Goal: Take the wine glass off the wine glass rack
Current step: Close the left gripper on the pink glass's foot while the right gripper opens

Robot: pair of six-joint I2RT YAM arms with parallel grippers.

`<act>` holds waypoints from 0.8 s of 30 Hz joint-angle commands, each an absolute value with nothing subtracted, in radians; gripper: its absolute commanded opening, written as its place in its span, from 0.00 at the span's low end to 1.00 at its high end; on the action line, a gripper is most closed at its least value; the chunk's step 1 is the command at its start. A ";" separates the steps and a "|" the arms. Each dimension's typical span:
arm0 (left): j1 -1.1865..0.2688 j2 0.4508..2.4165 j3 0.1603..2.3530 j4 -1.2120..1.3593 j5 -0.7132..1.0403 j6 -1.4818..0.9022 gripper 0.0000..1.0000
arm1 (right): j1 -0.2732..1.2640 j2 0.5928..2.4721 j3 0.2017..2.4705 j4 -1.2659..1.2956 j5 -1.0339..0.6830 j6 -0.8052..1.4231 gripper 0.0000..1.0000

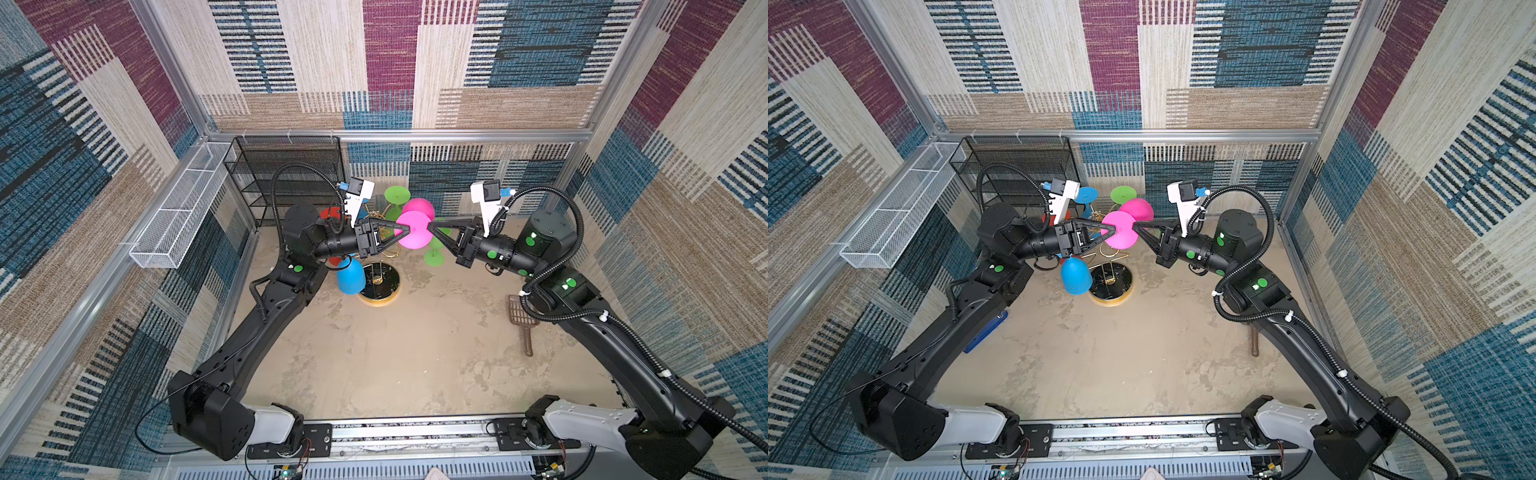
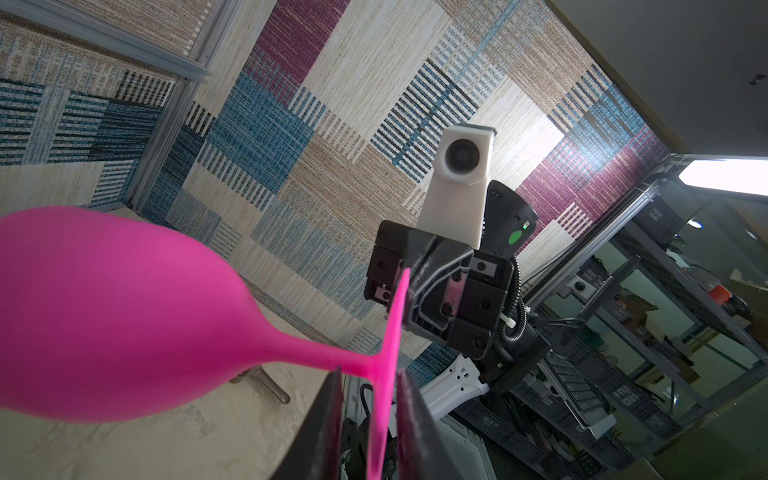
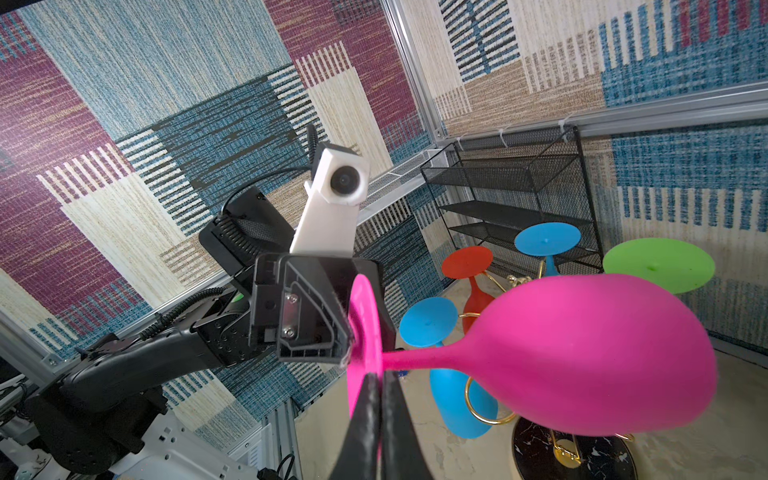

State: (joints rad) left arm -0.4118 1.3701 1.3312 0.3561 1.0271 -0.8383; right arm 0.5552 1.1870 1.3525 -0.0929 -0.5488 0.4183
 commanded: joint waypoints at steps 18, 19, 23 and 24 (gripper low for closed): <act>-0.398 1.368 1.326 0.558 0.994 -1.120 0.00 | 0.560 1.036 1.183 0.021 -0.322 0.195 0.90; -0.397 1.366 1.327 0.558 0.994 -1.131 0.00 | 0.561 1.009 1.140 0.054 -0.301 0.128 0.94; -0.397 1.352 1.335 0.518 0.994 -1.135 0.00 | 0.560 0.944 1.014 0.182 -0.246 -0.047 0.99; -0.397 1.350 1.336 0.508 0.994 -1.131 0.00 | 0.560 0.945 1.000 0.202 -0.247 -0.077 0.99</act>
State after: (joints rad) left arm -0.3969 1.3613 1.3254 0.4995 0.9977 -1.1030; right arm 0.5606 0.9588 1.0359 0.0654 -0.3042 0.0963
